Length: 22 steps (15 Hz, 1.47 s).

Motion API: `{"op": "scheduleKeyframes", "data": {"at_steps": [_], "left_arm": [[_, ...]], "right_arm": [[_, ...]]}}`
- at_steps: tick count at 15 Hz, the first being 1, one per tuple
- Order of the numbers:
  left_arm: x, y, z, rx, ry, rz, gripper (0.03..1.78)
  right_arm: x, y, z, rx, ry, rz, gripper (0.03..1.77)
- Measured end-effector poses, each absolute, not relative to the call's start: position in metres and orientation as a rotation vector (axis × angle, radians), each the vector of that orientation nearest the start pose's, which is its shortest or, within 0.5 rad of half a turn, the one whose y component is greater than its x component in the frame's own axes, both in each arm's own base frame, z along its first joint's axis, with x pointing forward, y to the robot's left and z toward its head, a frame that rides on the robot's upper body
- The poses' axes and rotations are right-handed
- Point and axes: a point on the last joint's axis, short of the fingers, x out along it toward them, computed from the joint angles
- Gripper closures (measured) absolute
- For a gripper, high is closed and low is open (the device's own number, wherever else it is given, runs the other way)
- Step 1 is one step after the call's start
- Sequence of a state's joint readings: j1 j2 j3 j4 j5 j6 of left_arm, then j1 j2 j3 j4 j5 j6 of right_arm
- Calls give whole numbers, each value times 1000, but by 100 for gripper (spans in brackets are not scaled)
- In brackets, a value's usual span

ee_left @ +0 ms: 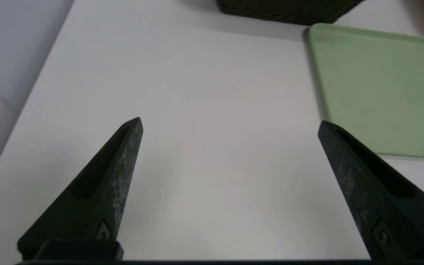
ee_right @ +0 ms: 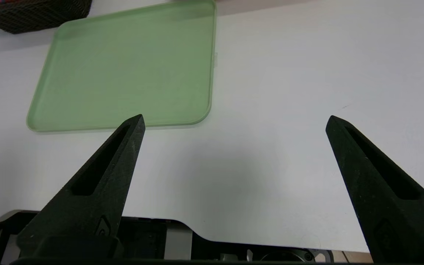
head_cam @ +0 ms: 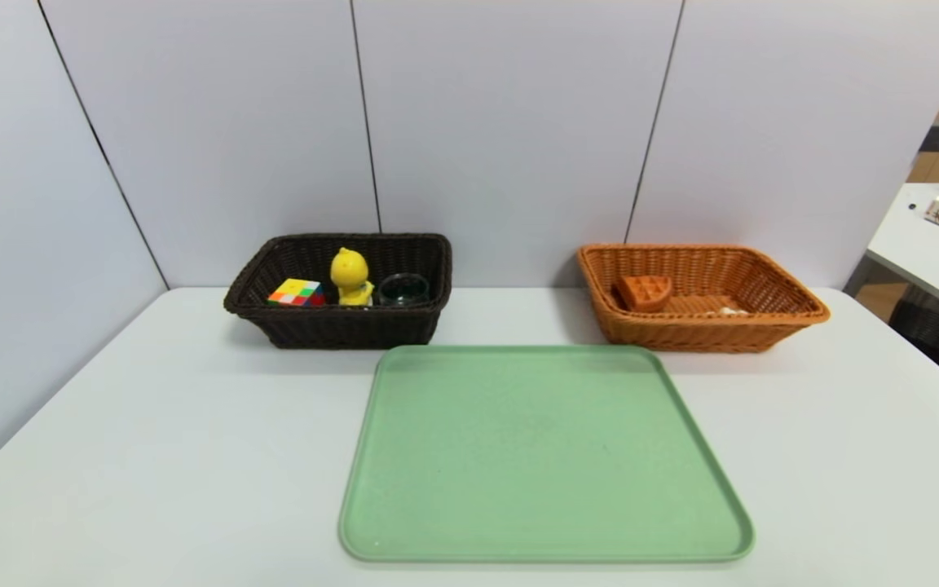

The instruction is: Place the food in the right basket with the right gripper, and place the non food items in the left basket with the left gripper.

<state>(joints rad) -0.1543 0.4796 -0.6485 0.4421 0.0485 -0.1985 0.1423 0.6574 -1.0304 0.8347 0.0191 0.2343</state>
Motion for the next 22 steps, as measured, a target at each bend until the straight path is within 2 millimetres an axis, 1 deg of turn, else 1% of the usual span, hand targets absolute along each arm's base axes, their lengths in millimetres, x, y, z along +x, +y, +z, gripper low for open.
{"op": "scheduleKeyframes", "data": {"at_steps": [2,4,7,10,14,17,22], "left_arm": [[-9,-1,219,-183,257,-227,12],[-10,-2,220,-179,247,-291,12],[-13,-2,213,-167,249,-279,12],[-21,-2,204,-148,246,-242,12],[-37,-1,191,-124,244,-136,12],[-45,-1,187,-106,222,-96,12],[-56,-1,179,-82,179,-89,12]], "right_arm": [[-14,-1,271,196,465,128,10],[-19,0,270,190,455,167,10],[-29,2,265,159,425,218,10],[-36,3,263,147,398,191,10],[-44,2,262,135,342,72,10],[-49,0,259,115,271,-80,10],[-66,0,241,81,233,-125,10]]}}
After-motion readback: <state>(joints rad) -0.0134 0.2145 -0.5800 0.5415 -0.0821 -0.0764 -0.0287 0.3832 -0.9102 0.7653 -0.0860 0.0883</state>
